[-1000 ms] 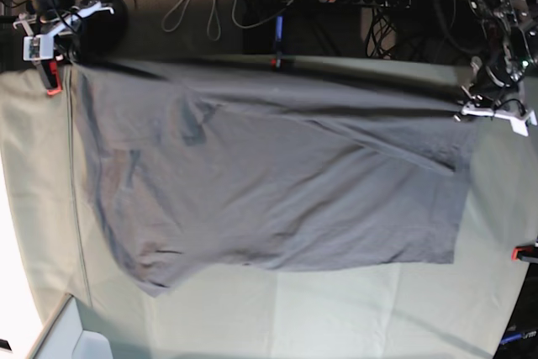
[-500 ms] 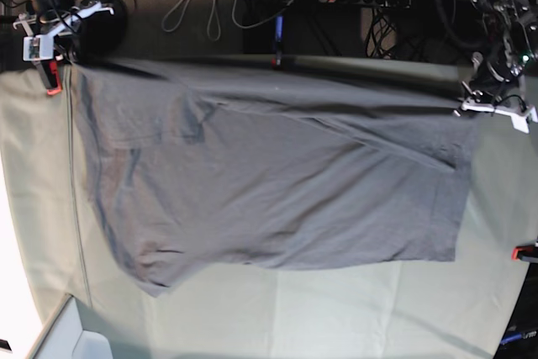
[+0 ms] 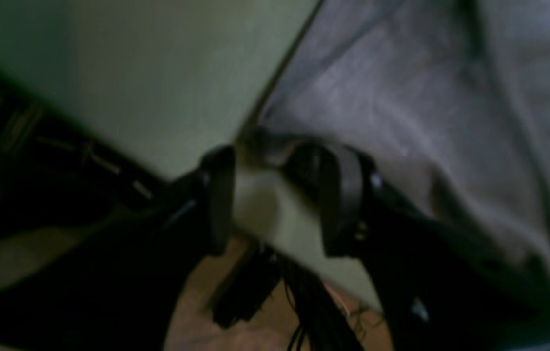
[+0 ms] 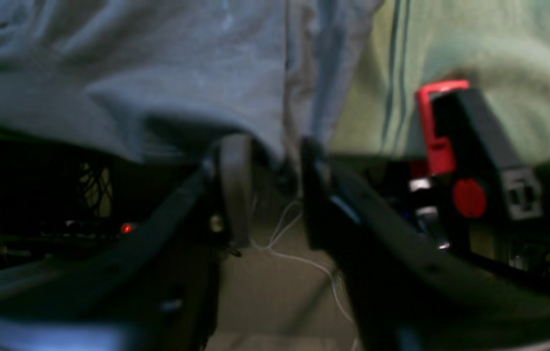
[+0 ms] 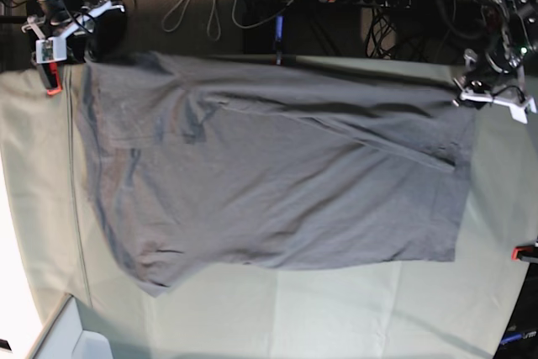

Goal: Layout the t-shirt on the table in an organized manner, then fold the t-shirt properly
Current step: 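Lower the shirt edge and open both grippers to release it, then move the right gripper down to the shirt corner near it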

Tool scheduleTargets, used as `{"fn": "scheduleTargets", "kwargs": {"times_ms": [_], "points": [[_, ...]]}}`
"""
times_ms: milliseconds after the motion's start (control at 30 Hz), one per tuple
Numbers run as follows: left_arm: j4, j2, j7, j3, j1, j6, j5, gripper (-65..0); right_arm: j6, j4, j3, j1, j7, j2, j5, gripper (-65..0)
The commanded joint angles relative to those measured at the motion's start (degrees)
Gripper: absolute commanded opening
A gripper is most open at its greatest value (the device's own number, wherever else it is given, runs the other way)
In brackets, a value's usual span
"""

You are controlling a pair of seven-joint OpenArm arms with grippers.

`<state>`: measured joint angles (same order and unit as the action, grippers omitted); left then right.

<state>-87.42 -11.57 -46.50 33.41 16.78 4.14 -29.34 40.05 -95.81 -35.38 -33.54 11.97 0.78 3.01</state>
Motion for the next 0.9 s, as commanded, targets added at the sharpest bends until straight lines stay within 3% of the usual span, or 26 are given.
{"fn": "scheduleTargets", "kwargs": {"times_ms": [0, 167, 300, 467, 733, 867], "points": [[-1.07, -0.87, 0.92, 0.39, -0.38, 0.03, -0.33, -36.7, -0.05, -1.20, -0.45, -0.61, -1.46, -0.64, 0.82, -42.3], [-2.47, 0.19, 0.83, 6.28, -0.38, 0.12, -0.42, -36.2, -0.05, -1.29, -3.09, -0.88, -1.55, -0.73, 0.99, -30.8], [-5.29, 1.60, 0.83, 11.03, -0.47, 0.03, -0.42, -36.1, -0.05, -1.29, -5.55, -0.70, -1.64, -0.73, 0.99, -29.8], [-6.17, 1.16, 0.83, 11.38, -1.43, 0.03, -0.42, -36.1, -0.05, -1.29, -8.10, 1.76, -1.72, -0.82, 1.08, -29.8], [-5.81, 1.60, 0.83, 11.29, -3.19, 0.03, -0.42, -36.1, -0.05, -0.32, 0.08, 11.96, -1.37, -2.93, 0.64, -29.8], [-5.55, 1.51, 0.83, 11.65, -2.93, 0.03, -0.42, -36.1, -0.05, 6.36, 3.16, 17.85, -1.37, -2.93, 0.29, -29.6]]}}
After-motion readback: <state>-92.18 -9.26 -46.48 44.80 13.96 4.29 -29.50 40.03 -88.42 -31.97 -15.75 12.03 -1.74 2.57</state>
